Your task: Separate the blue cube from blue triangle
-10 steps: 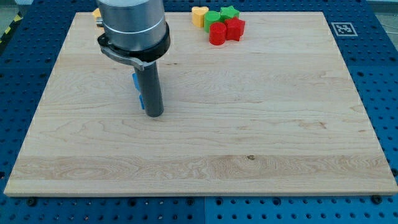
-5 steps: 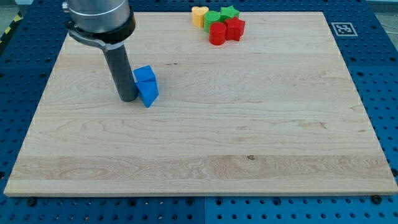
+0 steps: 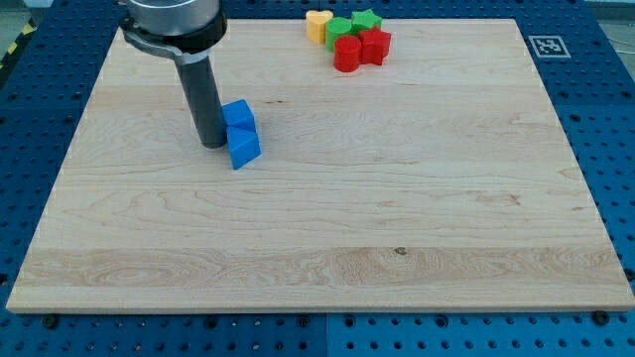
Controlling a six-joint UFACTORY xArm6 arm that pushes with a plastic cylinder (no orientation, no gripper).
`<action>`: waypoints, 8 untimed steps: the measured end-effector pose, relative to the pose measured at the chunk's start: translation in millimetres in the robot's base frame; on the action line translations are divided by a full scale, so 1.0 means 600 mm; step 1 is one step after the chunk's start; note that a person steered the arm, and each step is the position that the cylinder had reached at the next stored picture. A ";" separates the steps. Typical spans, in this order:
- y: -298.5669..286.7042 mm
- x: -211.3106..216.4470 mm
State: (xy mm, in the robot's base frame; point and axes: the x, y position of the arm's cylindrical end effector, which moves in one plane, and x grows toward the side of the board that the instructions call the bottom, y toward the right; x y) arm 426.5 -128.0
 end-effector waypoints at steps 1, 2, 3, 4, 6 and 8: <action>0.000 0.000; 0.010 -0.005; 0.024 -0.017; 0.030 -0.021; 0.060 -0.070; 0.101 -0.103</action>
State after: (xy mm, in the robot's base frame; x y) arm 364.4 -67.5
